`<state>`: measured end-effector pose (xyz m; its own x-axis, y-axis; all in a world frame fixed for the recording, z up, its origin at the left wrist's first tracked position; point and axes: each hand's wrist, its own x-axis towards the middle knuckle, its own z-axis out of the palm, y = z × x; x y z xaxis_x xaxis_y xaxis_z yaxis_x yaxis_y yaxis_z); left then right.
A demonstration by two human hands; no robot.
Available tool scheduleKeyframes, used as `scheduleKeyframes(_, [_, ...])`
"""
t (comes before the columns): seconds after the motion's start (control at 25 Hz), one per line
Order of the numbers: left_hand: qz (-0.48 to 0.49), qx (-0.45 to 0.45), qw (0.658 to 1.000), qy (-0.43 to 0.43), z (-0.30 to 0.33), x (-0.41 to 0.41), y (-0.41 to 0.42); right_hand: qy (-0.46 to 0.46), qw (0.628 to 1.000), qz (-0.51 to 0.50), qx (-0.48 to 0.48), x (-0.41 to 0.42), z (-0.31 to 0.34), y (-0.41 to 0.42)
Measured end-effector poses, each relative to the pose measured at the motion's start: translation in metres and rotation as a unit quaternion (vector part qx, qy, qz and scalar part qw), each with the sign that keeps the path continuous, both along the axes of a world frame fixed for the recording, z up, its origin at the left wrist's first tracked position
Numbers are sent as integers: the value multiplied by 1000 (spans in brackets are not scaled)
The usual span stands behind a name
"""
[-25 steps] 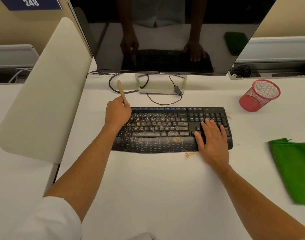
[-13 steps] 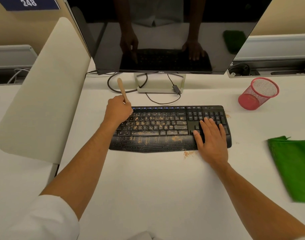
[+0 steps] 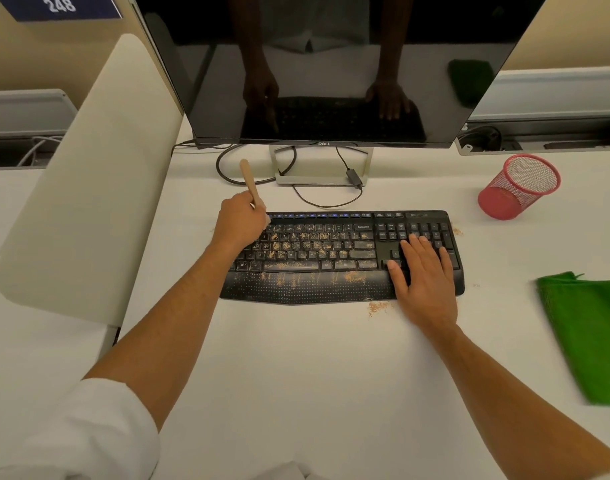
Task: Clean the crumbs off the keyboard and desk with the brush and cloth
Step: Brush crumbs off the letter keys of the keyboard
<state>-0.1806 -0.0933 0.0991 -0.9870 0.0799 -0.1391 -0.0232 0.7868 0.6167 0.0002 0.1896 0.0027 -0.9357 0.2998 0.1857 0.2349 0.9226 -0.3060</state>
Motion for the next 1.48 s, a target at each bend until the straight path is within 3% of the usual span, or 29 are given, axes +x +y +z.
scheduleKeyframes(0.2, [-46, -93, 986, -129, 3, -14, -7, 3, 1000, 0, 0, 0, 0, 0])
scheduleKeyframes(0.32, [-25, -18, 999, -39, 2, -12, -4, 7, 1000, 2, -3, 0, 0, -1])
scheduleKeyframes(0.44, [-1, -31, 999, 9, -2, 0, 0, 9, 1000, 0, -1, 0, -1, 0])
scheduleKeyframes(0.6, [-37, -106, 988, -102, 2, -9, -8, 5, 1000, 0, -1, -1, 0, -1])
scheduleKeyframes(0.68, [-45, -94, 985, -139, 6, -14, -13, 6, 1000, -1, -2, 0, -1, 0])
scheduleKeyframes(0.96, [43, 32, 998, 11, -5, -5, -6, 13, 1000, -1, -1, -1, -1, -1])
scheduleKeyframes(1.16, [-4, -30, 998, 52, -10, 3, 13, 11, 1000, -2, 0, 0, -1, -1])
scheduleKeyframes(1.4, [-99, -80, 980, -156, 9, -12, 15, 13, 1000, -2, -4, 0, 0, -1])
scheduleKeyframes(1.48, [-96, -73, 986, -116, 12, -13, 15, 10, 1000, -1, -5, 0, 0, -1])
